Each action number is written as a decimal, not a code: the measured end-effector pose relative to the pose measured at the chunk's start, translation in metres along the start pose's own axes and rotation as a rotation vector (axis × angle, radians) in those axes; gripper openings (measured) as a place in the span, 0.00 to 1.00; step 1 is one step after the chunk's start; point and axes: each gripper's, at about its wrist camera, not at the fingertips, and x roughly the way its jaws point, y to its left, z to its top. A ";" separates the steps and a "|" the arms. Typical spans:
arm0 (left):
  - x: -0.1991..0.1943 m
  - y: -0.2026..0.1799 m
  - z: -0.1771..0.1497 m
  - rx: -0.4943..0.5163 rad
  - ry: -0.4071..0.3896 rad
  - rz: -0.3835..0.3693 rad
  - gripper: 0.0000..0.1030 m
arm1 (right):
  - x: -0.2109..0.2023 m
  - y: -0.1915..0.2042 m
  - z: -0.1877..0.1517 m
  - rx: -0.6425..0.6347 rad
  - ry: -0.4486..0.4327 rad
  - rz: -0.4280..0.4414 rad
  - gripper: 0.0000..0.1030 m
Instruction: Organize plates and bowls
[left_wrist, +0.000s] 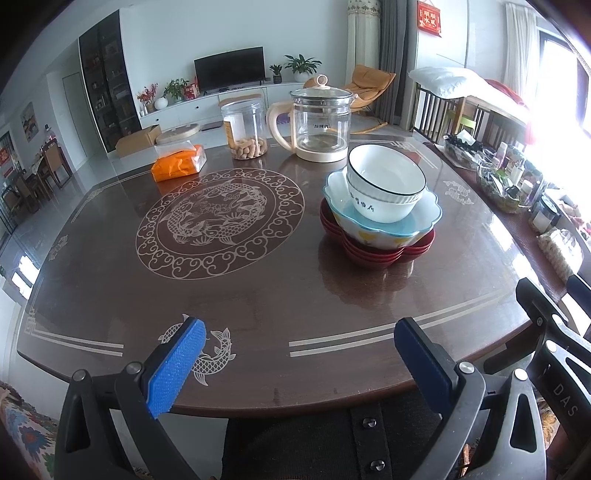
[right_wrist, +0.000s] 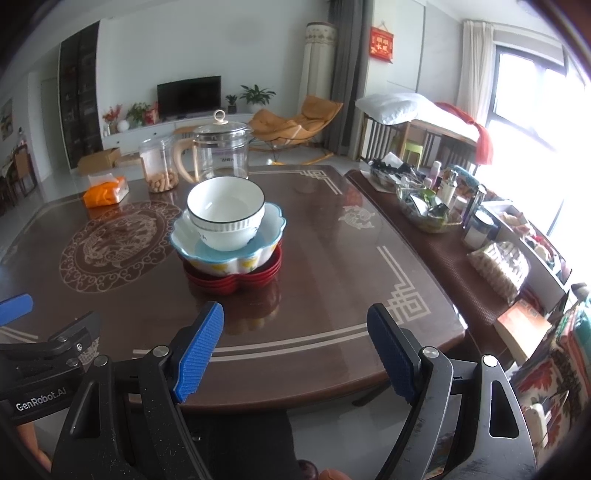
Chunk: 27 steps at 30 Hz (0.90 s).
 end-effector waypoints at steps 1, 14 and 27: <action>0.000 0.000 0.000 -0.001 0.001 -0.001 0.99 | 0.000 0.000 0.000 0.000 0.000 0.000 0.81; 0.001 0.000 0.000 -0.003 0.007 -0.004 0.99 | 0.000 -0.001 0.000 0.000 -0.001 -0.001 0.81; 0.001 -0.004 0.002 0.006 0.008 -0.012 0.98 | 0.001 0.001 0.002 -0.004 -0.005 0.003 0.81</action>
